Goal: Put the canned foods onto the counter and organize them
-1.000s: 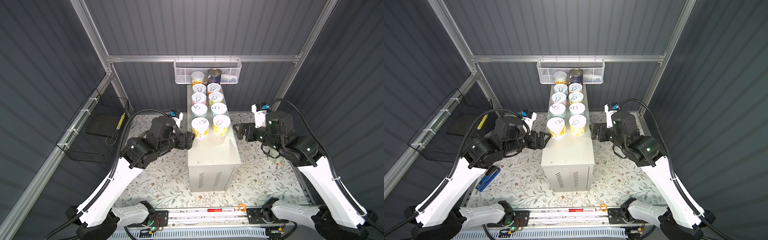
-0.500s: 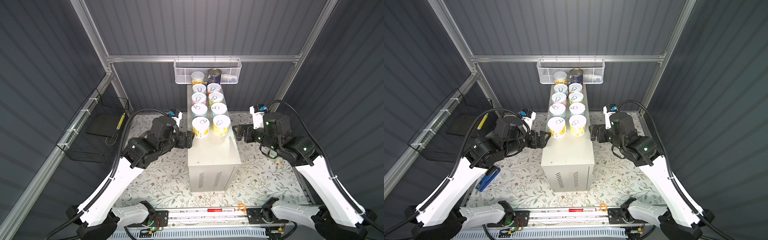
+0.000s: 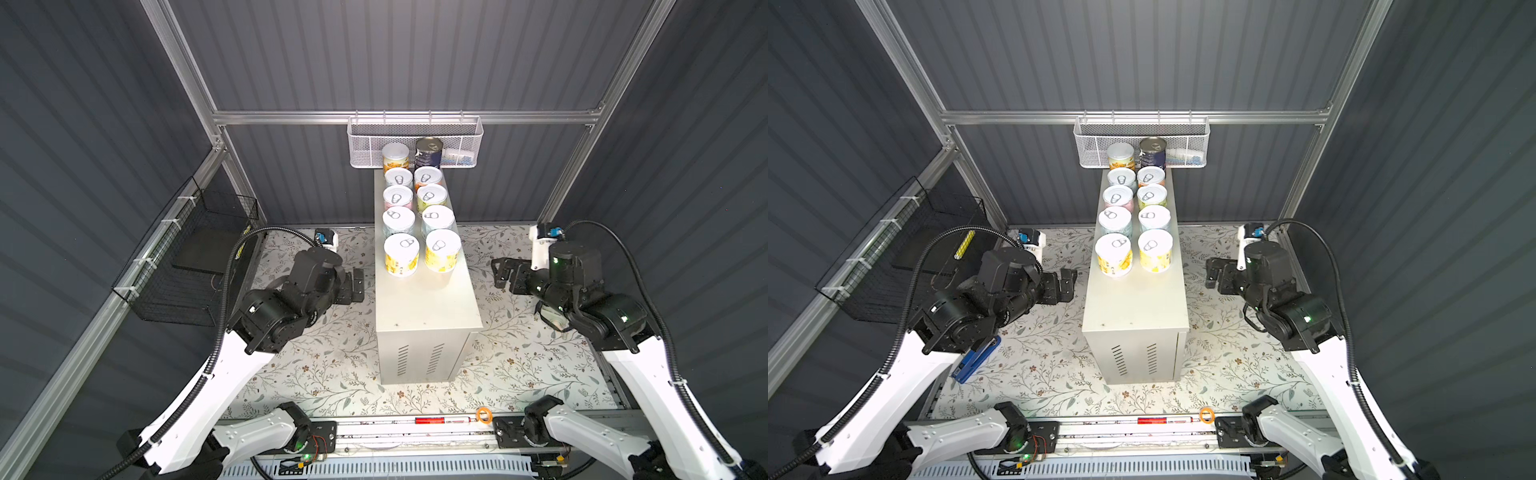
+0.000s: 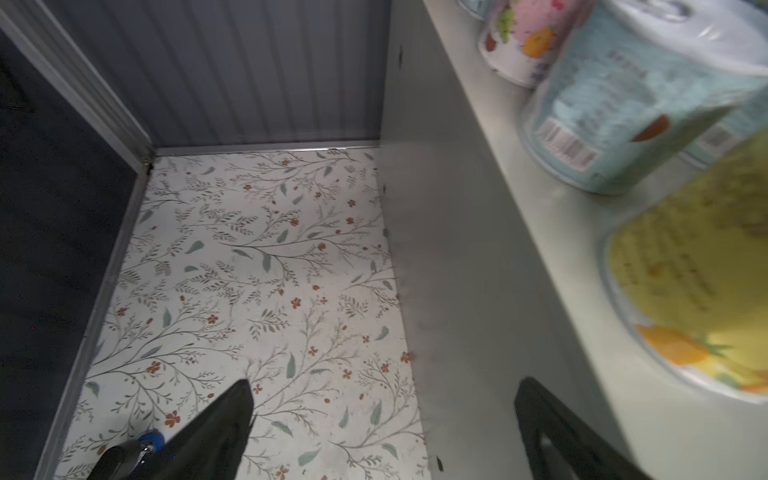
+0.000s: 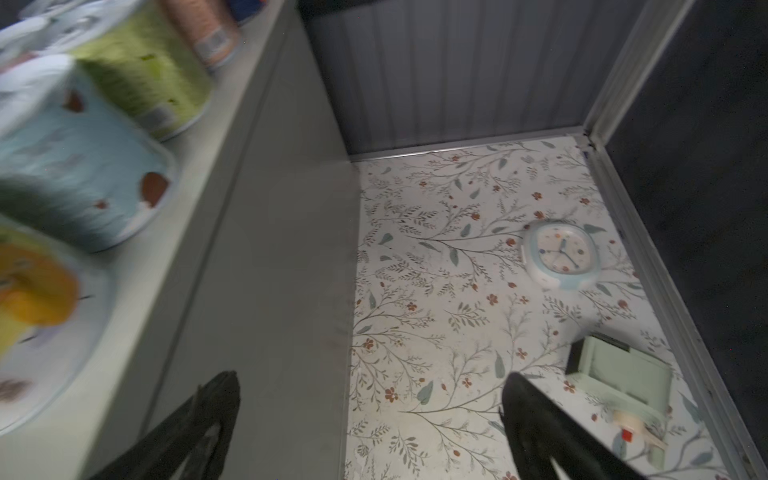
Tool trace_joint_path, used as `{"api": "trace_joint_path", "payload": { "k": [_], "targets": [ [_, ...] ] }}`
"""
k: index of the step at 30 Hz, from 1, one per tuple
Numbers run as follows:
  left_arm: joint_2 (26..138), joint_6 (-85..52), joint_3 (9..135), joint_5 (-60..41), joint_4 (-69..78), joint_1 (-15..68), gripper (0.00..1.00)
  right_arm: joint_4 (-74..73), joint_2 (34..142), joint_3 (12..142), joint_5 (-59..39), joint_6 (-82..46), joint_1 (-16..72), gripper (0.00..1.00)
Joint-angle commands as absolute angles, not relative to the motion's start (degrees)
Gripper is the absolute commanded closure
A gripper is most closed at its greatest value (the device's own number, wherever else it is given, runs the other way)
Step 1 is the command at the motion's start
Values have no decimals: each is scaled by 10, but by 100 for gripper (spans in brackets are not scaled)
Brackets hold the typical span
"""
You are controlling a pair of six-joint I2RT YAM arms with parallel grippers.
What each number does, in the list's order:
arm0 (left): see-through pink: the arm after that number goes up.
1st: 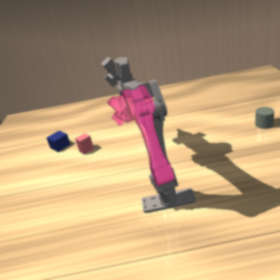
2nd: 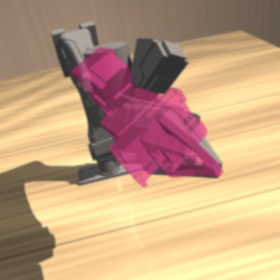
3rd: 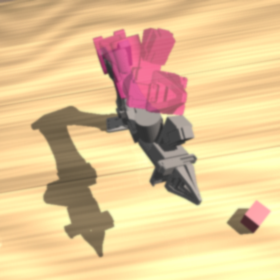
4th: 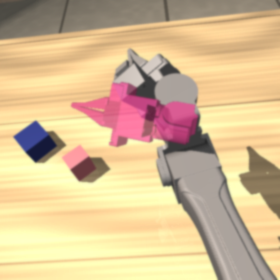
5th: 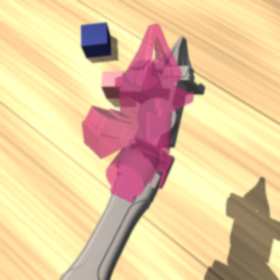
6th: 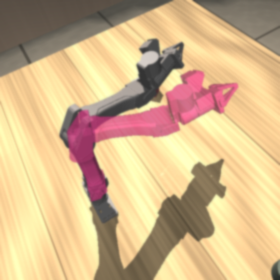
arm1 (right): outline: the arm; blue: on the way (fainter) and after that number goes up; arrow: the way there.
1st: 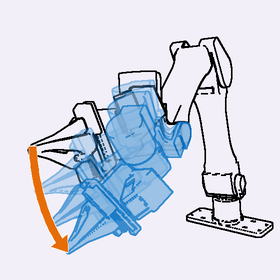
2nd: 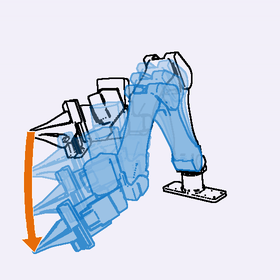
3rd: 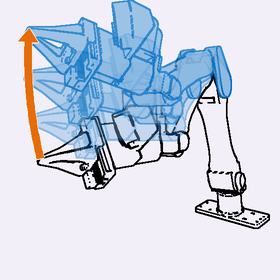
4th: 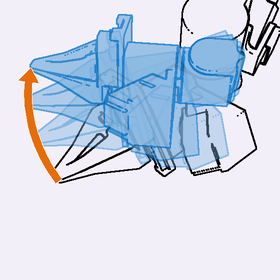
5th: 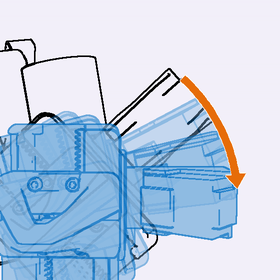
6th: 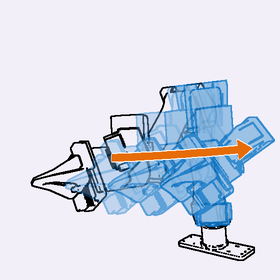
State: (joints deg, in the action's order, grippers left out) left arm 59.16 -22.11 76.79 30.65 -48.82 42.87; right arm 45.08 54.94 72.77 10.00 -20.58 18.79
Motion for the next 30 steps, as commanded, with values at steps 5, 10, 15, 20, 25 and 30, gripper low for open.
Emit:
{"api": "trace_joint_path", "payload": {
  "k": [5,10,15,20,25,30],
  "targets": [
    [510,-157,427,454,-67,315,0,352,536,561,53,-235,134,1],
    [623,-112,285,528,166,223,1,263,500,484,75,-219,134,1],
    [886,-62,284,602,366,189,1,226,506,464,80,-194,134,1],
    [959,-39,280,443,497,113,1,153,511,420,86,-180,134,1],
    [933,-25,206,298,598,82,1,5,504,327,120,-109,135,1],
    [979,-32,135,221,762,49,0,-163,532,250,229,-6,128,1]
  ]
}}
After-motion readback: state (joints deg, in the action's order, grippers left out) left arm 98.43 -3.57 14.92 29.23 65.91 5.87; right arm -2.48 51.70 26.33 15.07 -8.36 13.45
